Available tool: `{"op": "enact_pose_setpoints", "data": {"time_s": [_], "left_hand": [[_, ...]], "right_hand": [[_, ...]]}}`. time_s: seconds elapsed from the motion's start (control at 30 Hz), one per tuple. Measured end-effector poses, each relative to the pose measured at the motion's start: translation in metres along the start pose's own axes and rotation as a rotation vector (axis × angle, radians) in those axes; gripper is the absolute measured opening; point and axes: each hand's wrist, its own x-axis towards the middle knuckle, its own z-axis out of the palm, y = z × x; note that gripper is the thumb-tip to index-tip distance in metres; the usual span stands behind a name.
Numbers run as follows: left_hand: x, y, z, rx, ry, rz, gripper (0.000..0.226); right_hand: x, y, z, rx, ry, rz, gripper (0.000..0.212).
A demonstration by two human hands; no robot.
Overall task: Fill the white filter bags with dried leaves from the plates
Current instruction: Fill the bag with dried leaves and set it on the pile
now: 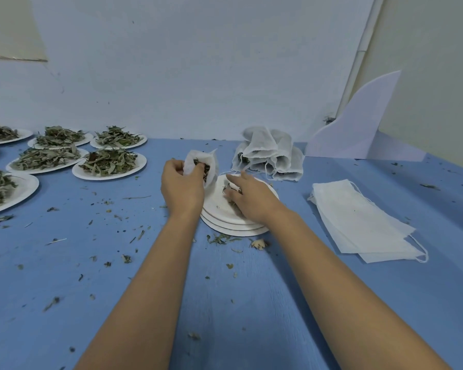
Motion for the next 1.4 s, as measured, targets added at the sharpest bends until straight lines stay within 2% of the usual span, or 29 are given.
{"op": "enact_pose_setpoints", "data": {"time_s": [0.13,0.3,0.43,0.53,0.63,0.8,0.9,0.97,1.03,1.1,1.17,1.27,1.4], "left_hand": [[-0.001,-0.001,0.001,0.000,0.022,0.000,0.017],[0.001,-0.004,0.000,-0.050,0.038,-0.054,0.019],[0.000,-0.010,0.002,-0.040,0.018,-0.098,0.017],[-0.002,-0.014,0.005,-0.007,-0.024,-0.106,0.016],[-0.007,-0.013,0.007,-0.003,-0.073,-0.105,0.013],[-0.017,-0.012,0.007,0.094,-0.080,-0.019,0.011],[-0.022,-0.011,0.005,0.135,-0.077,0.044,0.010],[-0.023,-0.012,0.004,0.147,-0.078,0.064,0.010],[-0.022,-0.014,0.003,0.154,-0.080,0.063,0.010],[-0.021,-0.016,0.004,0.167,-0.087,0.060,0.011],[-0.021,-0.017,0.005,0.172,-0.091,0.071,0.013],[-0.022,-0.018,0.008,0.178,-0.093,0.098,0.016],[-0.022,-0.019,0.008,0.182,-0.086,0.101,0.010]], "right_hand": [[0.002,0.001,0.007,0.001,-0.025,-0.053,0.040],[-0.005,0.003,0.006,0.106,0.196,-0.073,0.036],[-0.007,0.010,-0.004,0.180,0.385,0.042,0.039],[-0.006,0.021,-0.005,0.328,0.335,0.192,0.027],[-0.011,0.025,-0.004,0.447,0.307,0.305,0.030],[-0.021,0.025,-0.004,0.323,0.334,0.329,0.031],[-0.030,0.027,-0.010,0.315,0.344,0.280,0.033],[-0.036,0.029,-0.023,0.402,0.276,0.143,0.044],[-0.041,0.029,-0.039,0.457,0.021,0.032,0.061],[-0.043,0.028,-0.051,0.387,-0.227,0.009,0.075],[-0.042,0.026,-0.056,0.266,-0.370,0.011,0.080],[-0.038,0.022,-0.055,0.148,-0.455,-0.003,0.079],[-0.032,0.017,-0.047,0.053,-0.439,-0.086,0.066]]}}
